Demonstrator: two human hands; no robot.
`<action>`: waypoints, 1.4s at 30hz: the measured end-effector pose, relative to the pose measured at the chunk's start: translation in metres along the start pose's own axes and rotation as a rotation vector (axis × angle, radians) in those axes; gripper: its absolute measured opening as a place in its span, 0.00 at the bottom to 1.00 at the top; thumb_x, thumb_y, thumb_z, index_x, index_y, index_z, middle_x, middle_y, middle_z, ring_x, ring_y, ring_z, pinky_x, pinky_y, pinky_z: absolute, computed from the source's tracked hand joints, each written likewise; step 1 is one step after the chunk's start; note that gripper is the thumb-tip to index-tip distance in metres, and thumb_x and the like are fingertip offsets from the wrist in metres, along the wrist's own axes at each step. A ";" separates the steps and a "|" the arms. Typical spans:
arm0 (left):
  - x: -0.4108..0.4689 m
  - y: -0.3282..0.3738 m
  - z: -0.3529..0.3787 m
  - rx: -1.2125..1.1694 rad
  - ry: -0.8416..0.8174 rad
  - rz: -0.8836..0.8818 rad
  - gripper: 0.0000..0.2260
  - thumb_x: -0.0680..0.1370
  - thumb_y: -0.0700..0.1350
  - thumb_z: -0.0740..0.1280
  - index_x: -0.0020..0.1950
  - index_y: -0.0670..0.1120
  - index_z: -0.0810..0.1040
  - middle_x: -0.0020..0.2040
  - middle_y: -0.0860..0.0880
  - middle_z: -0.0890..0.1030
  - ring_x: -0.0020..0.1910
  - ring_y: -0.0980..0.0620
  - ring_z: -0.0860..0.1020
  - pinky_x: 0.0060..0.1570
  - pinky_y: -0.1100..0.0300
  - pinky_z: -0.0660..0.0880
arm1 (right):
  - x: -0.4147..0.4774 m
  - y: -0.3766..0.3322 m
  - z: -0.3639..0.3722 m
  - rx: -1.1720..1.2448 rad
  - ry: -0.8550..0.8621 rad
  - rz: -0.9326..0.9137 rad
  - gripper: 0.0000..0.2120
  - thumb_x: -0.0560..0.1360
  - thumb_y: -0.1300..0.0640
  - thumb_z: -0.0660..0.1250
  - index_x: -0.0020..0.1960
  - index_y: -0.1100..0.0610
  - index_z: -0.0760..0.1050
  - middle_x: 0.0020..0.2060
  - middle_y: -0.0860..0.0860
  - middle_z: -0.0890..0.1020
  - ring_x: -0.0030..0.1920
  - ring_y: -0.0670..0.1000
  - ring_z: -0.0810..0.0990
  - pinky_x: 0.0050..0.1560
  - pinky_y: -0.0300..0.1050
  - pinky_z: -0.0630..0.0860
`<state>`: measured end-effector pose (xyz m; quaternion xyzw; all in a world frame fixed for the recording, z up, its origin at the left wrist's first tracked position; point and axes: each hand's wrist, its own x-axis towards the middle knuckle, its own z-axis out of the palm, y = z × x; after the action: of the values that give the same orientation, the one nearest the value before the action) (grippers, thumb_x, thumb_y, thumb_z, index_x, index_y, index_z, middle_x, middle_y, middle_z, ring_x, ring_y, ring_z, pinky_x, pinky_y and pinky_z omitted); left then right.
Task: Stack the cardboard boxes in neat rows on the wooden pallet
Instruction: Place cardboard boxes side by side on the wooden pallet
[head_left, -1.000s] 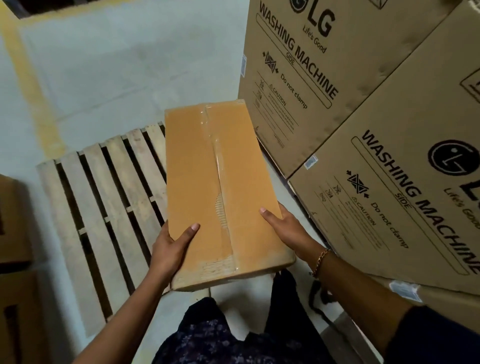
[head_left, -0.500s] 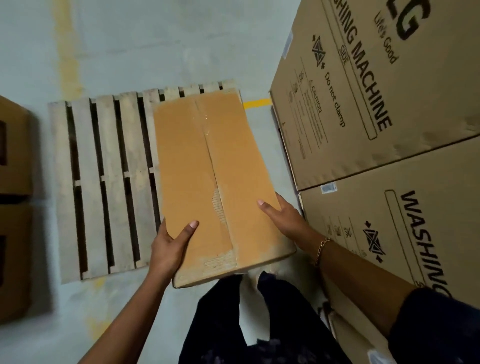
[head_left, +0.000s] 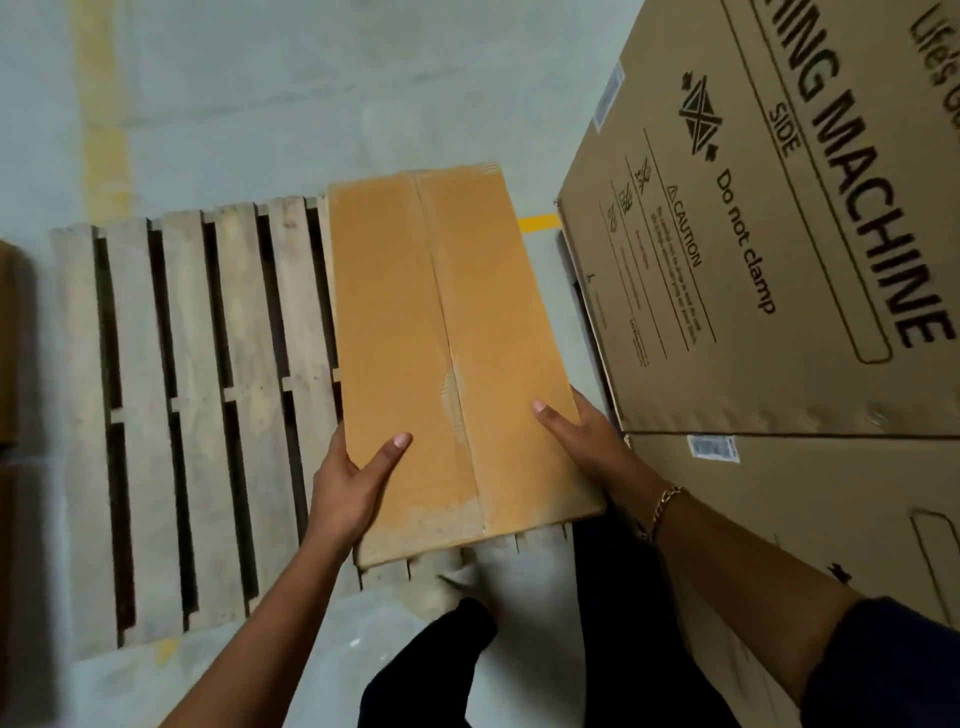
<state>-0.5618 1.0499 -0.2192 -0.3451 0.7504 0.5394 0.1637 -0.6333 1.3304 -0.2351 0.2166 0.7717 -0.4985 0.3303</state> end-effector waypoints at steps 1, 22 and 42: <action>0.014 0.000 0.008 0.004 0.009 0.005 0.33 0.76 0.61 0.72 0.78 0.54 0.67 0.63 0.56 0.76 0.60 0.53 0.75 0.61 0.54 0.71 | 0.017 0.000 -0.001 -0.010 -0.006 -0.008 0.26 0.75 0.36 0.71 0.70 0.43 0.72 0.60 0.42 0.81 0.57 0.44 0.80 0.56 0.38 0.77; 0.312 -0.041 0.153 0.208 0.156 0.071 0.31 0.80 0.61 0.65 0.78 0.48 0.66 0.66 0.45 0.78 0.56 0.45 0.75 0.56 0.48 0.71 | 0.354 0.058 0.013 0.088 0.000 -0.181 0.28 0.73 0.47 0.78 0.69 0.41 0.71 0.48 0.28 0.80 0.50 0.25 0.77 0.50 0.21 0.70; 0.342 -0.081 0.158 -0.007 0.122 -0.121 0.32 0.77 0.63 0.70 0.76 0.50 0.69 0.66 0.51 0.79 0.63 0.47 0.78 0.66 0.44 0.74 | 0.373 0.123 0.039 0.139 -0.154 -0.021 0.50 0.62 0.20 0.69 0.79 0.37 0.60 0.71 0.39 0.74 0.71 0.44 0.73 0.74 0.54 0.68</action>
<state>-0.7678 1.0638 -0.5446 -0.4228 0.7350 0.5089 0.1487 -0.7969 1.3468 -0.5941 0.1919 0.7098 -0.5693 0.3677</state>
